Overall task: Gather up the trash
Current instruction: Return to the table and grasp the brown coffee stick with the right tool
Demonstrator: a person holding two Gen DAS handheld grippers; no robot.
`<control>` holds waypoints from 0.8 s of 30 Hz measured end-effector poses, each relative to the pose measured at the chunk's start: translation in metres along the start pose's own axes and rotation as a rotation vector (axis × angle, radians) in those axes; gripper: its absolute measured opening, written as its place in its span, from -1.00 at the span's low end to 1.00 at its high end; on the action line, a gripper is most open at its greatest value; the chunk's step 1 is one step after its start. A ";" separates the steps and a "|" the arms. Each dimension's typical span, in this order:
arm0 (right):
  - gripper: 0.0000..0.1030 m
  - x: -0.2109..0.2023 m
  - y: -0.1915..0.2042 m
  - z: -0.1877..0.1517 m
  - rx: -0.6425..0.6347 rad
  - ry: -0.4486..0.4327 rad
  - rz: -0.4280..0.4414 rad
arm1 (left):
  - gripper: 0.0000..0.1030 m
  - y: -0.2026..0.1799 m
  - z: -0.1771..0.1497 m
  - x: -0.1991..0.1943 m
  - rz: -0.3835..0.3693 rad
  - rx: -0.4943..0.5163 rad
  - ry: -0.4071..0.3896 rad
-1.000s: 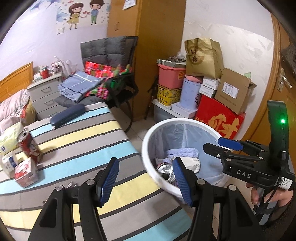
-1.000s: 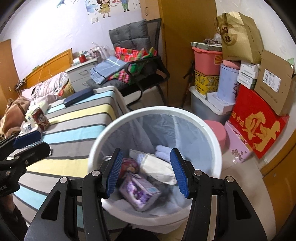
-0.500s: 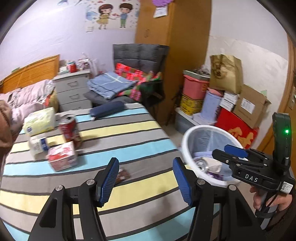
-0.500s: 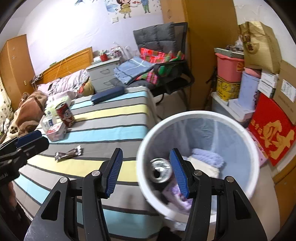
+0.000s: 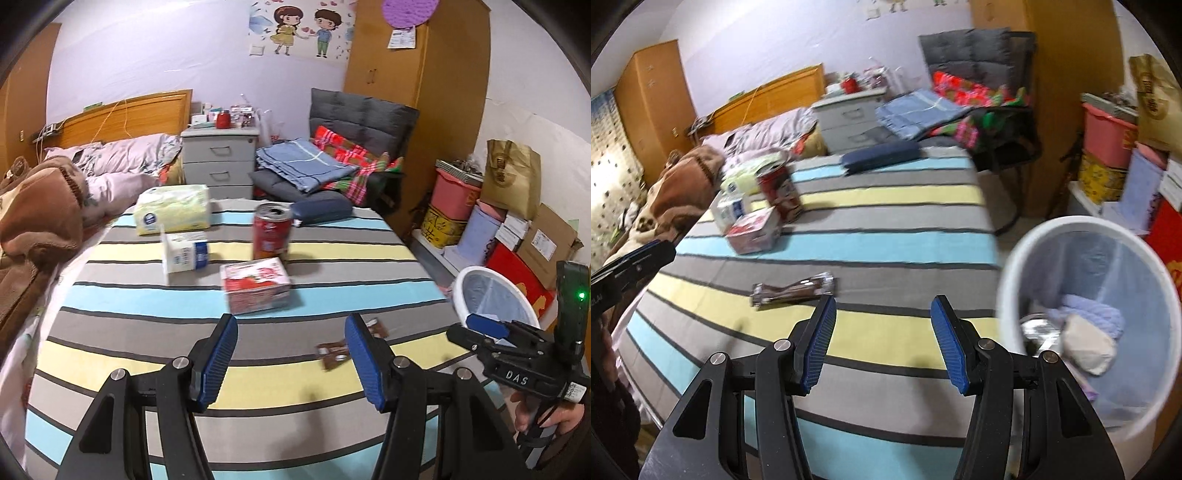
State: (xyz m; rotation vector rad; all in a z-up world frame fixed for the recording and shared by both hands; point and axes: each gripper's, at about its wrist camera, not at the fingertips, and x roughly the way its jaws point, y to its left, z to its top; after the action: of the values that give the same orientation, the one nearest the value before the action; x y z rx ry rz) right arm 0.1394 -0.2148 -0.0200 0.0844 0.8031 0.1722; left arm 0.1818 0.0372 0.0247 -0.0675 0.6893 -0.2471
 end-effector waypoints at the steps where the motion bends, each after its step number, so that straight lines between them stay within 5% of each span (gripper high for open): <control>1: 0.07 0.004 0.007 0.000 -0.006 0.010 0.009 | 0.17 0.008 0.000 0.001 0.008 -0.008 0.003; 12: 0.07 0.051 0.056 0.004 -0.005 0.133 0.069 | 0.17 0.050 0.005 0.021 0.002 -0.022 0.024; 18: 0.07 0.072 0.062 0.015 0.067 0.166 0.018 | 0.17 0.066 0.014 0.044 -0.017 -0.008 0.060; 24: 0.07 0.079 0.077 0.018 -0.008 0.166 -0.050 | 0.17 0.067 0.028 0.061 -0.037 0.038 0.071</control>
State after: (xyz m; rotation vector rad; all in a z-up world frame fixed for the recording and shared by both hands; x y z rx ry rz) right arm 0.1966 -0.1250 -0.0527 0.0425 0.9690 0.1362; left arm 0.2585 0.0862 -0.0017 -0.0350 0.7543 -0.2994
